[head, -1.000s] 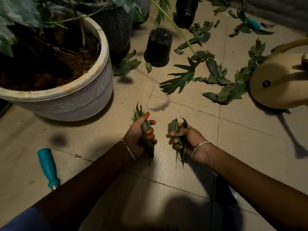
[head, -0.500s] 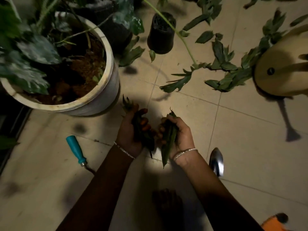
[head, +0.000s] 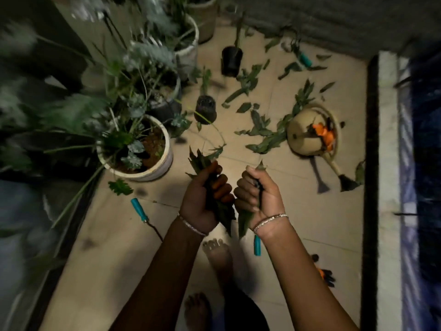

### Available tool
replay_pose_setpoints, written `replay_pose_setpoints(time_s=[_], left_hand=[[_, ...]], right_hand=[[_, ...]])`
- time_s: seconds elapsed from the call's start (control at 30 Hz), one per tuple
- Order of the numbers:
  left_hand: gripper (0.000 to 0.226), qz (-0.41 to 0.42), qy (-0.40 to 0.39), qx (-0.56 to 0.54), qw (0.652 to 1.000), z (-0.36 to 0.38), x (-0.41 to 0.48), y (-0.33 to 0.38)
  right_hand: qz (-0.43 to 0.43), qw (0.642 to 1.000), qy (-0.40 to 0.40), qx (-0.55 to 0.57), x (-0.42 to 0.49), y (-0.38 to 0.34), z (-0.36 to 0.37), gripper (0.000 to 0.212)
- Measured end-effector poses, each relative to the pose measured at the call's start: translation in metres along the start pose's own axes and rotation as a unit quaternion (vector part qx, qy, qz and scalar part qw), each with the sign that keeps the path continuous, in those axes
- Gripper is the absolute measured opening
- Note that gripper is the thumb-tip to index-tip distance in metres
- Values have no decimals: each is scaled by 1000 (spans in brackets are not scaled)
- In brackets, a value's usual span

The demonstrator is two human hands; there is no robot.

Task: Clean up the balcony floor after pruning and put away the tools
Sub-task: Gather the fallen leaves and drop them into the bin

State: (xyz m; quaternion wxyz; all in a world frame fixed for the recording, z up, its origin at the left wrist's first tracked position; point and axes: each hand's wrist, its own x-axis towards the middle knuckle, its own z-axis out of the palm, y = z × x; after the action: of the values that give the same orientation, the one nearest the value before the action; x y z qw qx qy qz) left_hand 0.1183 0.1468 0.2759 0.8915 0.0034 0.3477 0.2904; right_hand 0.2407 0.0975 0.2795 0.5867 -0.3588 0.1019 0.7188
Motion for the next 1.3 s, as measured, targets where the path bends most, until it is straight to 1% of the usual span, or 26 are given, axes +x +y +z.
replay_pose_setpoints(time_s=[0.17, 0.27, 0.43, 0.6, 0.8, 0.93, 1.0, 1.1, 1.2, 1.3], left_hand=[[28, -13, -62, 8, 998, 110, -136, 21], [31, -14, -89, 5, 996, 166, -217, 31], [30, 3, -128, 14, 992, 224, -344, 34], [29, 39, -165, -5, 985, 239, -432, 24], [30, 114, -185, -21, 976, 233, -502, 3], [32, 178, -164, -37, 970, 225, -549, -23], [33, 206, -147, -47, 966, 222, -569, -40], [33, 258, -123, -68, 956, 214, -600, -71], [31, 299, -97, -88, 945, 198, -629, -107], [29, 337, -67, -127, 930, 169, -661, -151]], right_hand=[[-24, 998, -36, 37, -134, -13, 107, 33], [-35, 994, -90, 52, -210, -11, 161, 31], [-37, 982, -179, 40, -327, -1, 229, 35], [-26, 973, -230, 18, -403, 15, 265, 35], [-4, 956, -291, -27, -452, 30, 292, 38], [18, 944, -325, -57, -485, 45, 304, 29], [28, 941, -332, -65, -501, 54, 304, 28], [71, 938, -331, -71, -529, 73, 292, 25], [101, 939, -311, -110, -555, 92, 273, 11], [137, 932, -298, -154, -571, 123, 251, 12]])
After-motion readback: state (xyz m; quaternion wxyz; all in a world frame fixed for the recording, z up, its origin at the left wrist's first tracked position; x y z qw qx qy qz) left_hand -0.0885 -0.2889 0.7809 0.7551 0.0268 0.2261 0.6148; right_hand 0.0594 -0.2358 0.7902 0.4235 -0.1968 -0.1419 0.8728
